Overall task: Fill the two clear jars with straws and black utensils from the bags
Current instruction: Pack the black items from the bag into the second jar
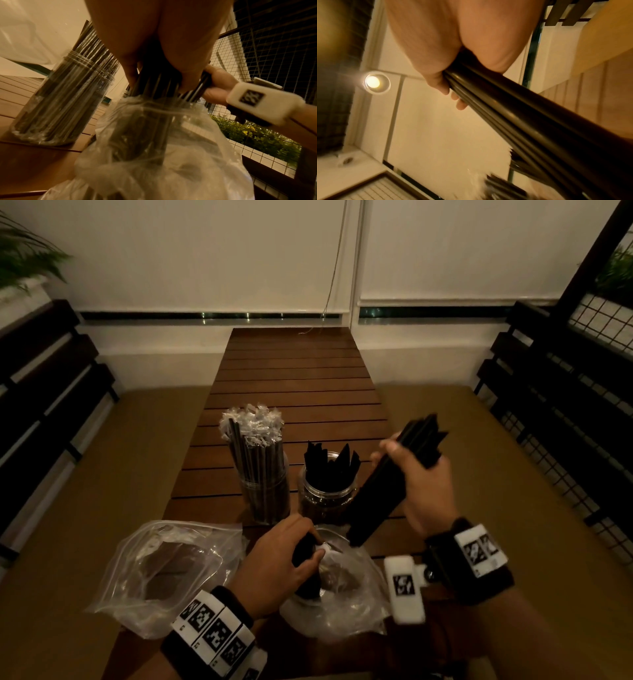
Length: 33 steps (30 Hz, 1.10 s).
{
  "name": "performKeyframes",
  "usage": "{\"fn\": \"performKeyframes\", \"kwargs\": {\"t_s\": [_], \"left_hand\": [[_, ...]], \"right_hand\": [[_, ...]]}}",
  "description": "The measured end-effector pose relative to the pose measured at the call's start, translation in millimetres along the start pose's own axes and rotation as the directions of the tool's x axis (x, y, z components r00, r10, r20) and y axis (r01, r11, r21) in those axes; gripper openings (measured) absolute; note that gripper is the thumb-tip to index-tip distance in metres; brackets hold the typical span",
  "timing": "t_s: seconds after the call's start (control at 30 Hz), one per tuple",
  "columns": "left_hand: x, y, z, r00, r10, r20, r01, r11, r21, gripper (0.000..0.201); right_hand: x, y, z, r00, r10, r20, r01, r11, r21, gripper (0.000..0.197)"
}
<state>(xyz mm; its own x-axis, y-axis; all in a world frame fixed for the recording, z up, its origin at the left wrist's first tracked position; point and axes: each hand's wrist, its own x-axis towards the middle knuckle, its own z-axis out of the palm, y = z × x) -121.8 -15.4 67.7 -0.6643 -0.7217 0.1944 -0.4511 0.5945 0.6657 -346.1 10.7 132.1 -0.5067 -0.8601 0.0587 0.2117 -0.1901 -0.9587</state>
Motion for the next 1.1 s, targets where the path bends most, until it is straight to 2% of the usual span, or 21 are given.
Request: {"fn": "performKeyframes", "kwargs": {"t_s": [0.17, 0.3, 0.57, 0.73, 0.93, 1.1], "left_hand": [[2, 3, 3, 1.0, 0.002, -0.002, -0.002, 1.0, 0.016, 0.015], [2, 2, 3, 1.0, 0.003, 0.001, -0.003, 1.0, 0.015, 0.015], [3, 2, 2, 1.0, 0.004, 0.026, -0.005, 0.998, 0.058, 0.017], [3, 2, 2, 0.999, -0.012, 0.042, 0.009, 0.998, 0.06, 0.015], [3, 3, 1, 0.999, -0.017, 0.034, 0.015, 0.998, 0.061, 0.013], [3, 5, 2, 0.999, -0.01, 0.038, 0.008, 0.998, 0.066, 0.012]], "right_hand": [[48, -49, 16, 0.985, -0.165, -0.055, 0.173, 0.967, 0.185, 0.011], [79, -54, 39, 0.966, -0.208, -0.152, 0.232, 0.959, 0.164, 0.02], [88, -10, 60, 0.982, -0.178, -0.055, 0.172, 0.98, -0.101, 0.025], [82, 16, 57, 0.982, -0.166, 0.085, 0.183, 0.95, -0.253, 0.017], [94, 28, 57, 0.985, -0.132, 0.109, 0.165, 0.907, -0.388, 0.014], [99, 41, 58, 0.983, -0.023, 0.184, 0.122, 0.826, -0.55, 0.014]]}}
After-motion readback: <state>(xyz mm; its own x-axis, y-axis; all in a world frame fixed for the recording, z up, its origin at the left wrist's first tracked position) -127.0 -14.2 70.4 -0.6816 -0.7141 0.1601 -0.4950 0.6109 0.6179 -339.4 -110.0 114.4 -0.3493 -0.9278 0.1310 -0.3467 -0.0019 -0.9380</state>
